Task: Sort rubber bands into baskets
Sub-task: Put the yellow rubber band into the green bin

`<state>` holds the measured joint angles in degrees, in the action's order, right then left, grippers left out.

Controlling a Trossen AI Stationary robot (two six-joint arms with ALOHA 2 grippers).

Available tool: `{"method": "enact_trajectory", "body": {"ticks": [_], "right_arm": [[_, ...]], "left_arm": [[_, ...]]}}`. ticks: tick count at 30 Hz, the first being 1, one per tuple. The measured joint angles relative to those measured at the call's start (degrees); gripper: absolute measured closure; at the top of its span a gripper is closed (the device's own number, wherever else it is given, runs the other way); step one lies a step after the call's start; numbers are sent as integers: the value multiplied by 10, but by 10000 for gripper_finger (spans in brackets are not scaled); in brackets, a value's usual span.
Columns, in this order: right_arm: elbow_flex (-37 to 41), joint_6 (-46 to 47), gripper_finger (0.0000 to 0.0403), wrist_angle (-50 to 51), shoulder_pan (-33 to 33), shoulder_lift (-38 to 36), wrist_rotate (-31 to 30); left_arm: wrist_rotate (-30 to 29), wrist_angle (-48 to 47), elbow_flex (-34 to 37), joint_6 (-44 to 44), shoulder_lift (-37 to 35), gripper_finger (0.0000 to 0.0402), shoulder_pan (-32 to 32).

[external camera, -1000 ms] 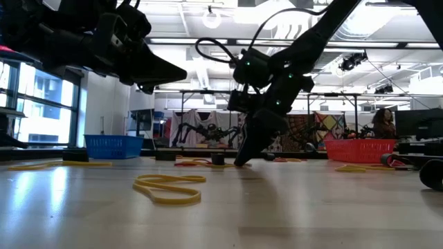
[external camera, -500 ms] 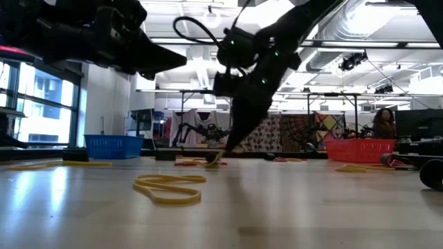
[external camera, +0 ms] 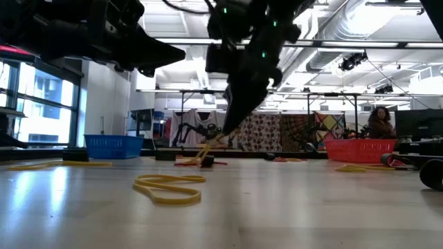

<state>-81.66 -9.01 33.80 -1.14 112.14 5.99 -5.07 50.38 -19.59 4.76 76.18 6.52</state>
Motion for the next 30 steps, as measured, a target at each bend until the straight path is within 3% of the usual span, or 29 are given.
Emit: {"method": "enact_trajectory", "body": {"ticks": [10,22,25,30], "right_arm": [[-121,160,403,235,82,-1,-99],[-244,373,403,489,182,-1,-167],[-263,452,403,566,206,-2,-170],[-256,546,403,559,259,-32,-124]], "left_arm": [[-1,-11,0,19,0,401,0],[-1,-43,0,-1,0,401,0],[-1,-43,0,-8,0,401,0],[-1,-52,0,-19,0,401,0]]}}
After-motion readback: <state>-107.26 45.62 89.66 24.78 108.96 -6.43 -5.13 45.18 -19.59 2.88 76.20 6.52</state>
